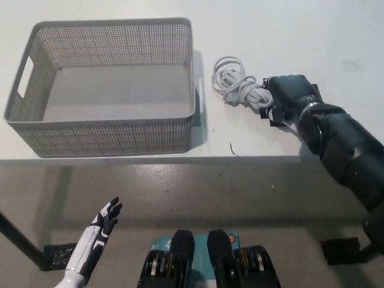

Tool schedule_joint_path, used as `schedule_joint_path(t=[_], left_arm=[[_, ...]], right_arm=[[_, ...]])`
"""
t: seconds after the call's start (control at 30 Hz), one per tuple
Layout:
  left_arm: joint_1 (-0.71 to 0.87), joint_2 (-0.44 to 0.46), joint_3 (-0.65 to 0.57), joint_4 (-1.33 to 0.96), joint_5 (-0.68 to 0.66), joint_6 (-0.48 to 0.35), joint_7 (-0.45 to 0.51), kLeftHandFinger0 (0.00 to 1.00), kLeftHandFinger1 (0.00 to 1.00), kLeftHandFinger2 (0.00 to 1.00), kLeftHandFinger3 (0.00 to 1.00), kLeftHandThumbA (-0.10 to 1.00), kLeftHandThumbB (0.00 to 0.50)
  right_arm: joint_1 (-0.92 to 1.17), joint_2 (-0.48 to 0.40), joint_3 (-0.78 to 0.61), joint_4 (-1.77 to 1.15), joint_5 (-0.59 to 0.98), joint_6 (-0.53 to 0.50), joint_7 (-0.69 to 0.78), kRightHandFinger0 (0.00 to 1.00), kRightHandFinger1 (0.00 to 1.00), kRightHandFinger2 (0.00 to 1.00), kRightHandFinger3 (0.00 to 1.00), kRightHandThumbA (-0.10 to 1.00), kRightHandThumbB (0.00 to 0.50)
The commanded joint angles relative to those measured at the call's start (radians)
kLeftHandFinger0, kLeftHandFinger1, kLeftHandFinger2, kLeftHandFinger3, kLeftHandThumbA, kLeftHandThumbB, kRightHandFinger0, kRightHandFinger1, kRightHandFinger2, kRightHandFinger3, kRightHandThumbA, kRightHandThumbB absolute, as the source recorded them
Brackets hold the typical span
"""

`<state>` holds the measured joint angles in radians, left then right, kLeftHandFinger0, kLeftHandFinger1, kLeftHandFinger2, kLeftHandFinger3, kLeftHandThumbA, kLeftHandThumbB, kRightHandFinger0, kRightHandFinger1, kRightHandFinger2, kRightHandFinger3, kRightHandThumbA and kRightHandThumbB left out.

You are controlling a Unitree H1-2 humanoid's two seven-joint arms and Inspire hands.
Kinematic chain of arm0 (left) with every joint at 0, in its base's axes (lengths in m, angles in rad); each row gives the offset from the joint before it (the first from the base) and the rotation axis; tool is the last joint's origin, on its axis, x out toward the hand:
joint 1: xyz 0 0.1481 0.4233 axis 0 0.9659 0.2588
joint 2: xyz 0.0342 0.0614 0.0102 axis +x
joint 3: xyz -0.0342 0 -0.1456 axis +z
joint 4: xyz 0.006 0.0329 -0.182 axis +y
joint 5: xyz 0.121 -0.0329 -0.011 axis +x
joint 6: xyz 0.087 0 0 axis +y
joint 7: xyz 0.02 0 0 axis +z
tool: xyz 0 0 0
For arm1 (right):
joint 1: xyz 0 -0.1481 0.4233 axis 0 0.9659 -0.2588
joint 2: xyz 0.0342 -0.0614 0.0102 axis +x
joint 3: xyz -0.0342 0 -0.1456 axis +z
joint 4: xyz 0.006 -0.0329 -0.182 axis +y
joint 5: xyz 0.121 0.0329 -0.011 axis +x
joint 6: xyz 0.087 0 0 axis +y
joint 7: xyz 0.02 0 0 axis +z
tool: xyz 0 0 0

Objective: Use the right hand to pick up a power strip and put it into a container on the left side

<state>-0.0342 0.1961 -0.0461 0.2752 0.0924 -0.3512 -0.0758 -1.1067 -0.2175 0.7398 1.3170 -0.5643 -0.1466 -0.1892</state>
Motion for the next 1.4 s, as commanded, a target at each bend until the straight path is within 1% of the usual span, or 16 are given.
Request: schedule_joint_path(t=[0.0,0.1,0.23,0.33,0.43,0.5,0.53,0.57,0.67,0.73,0.9,1.0,1.1,1.13,1.23,1.37], left_arm=[[-0.041,0.023,0.021,-0.049,-0.051,-0.060,-0.020,1.00,1.00,1.00,1.00,1.00,0.252],[-0.044,0.023,0.020,-0.042,-0.044,-0.065,-0.017,1.00,1.00,1.00,1.00,1.00,0.250],[-0.039,0.023,0.017,-0.045,-0.038,-0.064,-0.017,1.00,1.00,1.00,1.00,1.00,0.228],[-0.039,0.023,0.016,-0.040,-0.044,-0.070,-0.021,1.00,1.00,1.00,1.00,1.00,0.215],[-0.038,0.024,0.016,-0.030,-0.045,-0.079,-0.020,1.00,1.00,1.00,1.00,1.00,0.205],[-0.036,0.023,0.016,-0.036,-0.046,-0.071,-0.022,1.00,1.00,1.00,1.00,1.00,0.210],[-0.034,0.024,0.015,-0.040,-0.044,-0.070,-0.021,1.00,1.00,1.00,1.00,1.00,0.206],[-0.031,0.023,0.014,-0.039,-0.045,-0.072,-0.022,1.00,1.00,1.00,1.00,1.00,0.205],[-0.026,0.023,0.013,-0.041,-0.057,-0.069,-0.031,1.00,1.00,1.00,1.00,1.00,0.214],[-0.023,0.023,0.012,-0.045,-0.050,-0.068,-0.029,1.00,1.00,1.00,1.00,1.00,0.207],[-0.023,0.024,0.013,-0.052,-0.053,-0.062,-0.033,1.00,1.00,1.00,1.00,1.00,0.191],[-0.023,0.025,0.013,-0.052,-0.052,-0.063,-0.034,1.00,1.00,1.00,1.00,1.00,0.187],[-0.015,0.033,0.014,-0.055,-0.053,-0.072,-0.037,1.00,1.00,1.00,1.00,1.00,0.166],[-0.011,0.032,0.011,-0.050,-0.054,-0.083,-0.039,1.00,1.00,1.00,1.00,1.00,0.153],[0.000,0.029,0.008,-0.048,-0.051,-0.090,-0.039,1.00,1.00,1.00,1.00,1.00,0.143],[0.020,0.023,0.006,-0.051,-0.050,-0.083,-0.039,1.00,1.00,1.00,1.00,1.00,0.142]], right_arm=[[-0.061,0.006,0.004,0.055,-0.090,-0.204,-0.545,0.00,0.38,0.83,0.83,-0.10,0.127],[-0.115,-0.007,-0.033,0.050,-0.060,-0.209,-0.549,0.00,0.41,0.83,0.84,-0.10,0.139],[-0.188,-0.024,-0.090,0.047,-0.010,-0.231,-0.532,0.00,0.45,0.86,1.00,-0.10,0.114],[-0.247,-0.038,-0.132,0.040,0.017,-0.254,-0.546,0.00,0.43,0.84,1.00,-0.10,0.111],[-0.325,-0.056,-0.148,0.017,-0.001,-0.254,-0.600,0.00,0.27,0.73,0.85,-0.10,0.081],[-0.364,-0.068,-0.160,0.003,-0.005,-0.256,-0.594,0.00,0.24,0.72,0.83,-0.10,0.075],[-0.374,-0.071,-0.158,0.001,-0.015,-0.252,-0.609,0.01,0.35,0.89,1.00,-0.10,0.015],[-0.394,-0.077,-0.159,-0.005,-0.025,-0.253,-0.616,0.00,0.33,0.80,0.91,-0.10,0.131],[-0.439,-0.090,-0.142,-0.006,-0.062,-0.227,-0.655,0.00,0.27,0.73,0.65,-0.10,0.190],[-0.460,-0.098,-0.128,0.002,-0.083,-0.222,-0.693,0.00,0.25,0.73,0.58,-0.10,0.198],[-0.484,-0.108,-0.140,0.013,-0.076,-0.232,-0.714,0.00,0.22,0.74,0.52,-0.10,0.128],[-0.494,-0.115,-0.146,0.010,-0.075,-0.215,-0.702,0.00,0.31,0.82,0.67,-0.10,0.100],[-0.495,-0.105,-0.227,0.005,0.002,-0.237,-0.690,0.00,0.26,0.65,0.47,-0.10,0.098],[-0.495,-0.096,-0.297,-0.006,0.067,-0.249,-0.691,0.00,0.21,0.60,0.38,-0.10,0.062],[-0.507,-0.073,-0.439,-0.026,0.171,-0.290,-0.729,0.00,0.12,0.64,0.58,-0.10,0.178],[-0.520,-0.038,-0.617,-0.087,0.282,-0.323,-0.717,0.00,0.02,0.61,0.65,-0.10,0.095]])
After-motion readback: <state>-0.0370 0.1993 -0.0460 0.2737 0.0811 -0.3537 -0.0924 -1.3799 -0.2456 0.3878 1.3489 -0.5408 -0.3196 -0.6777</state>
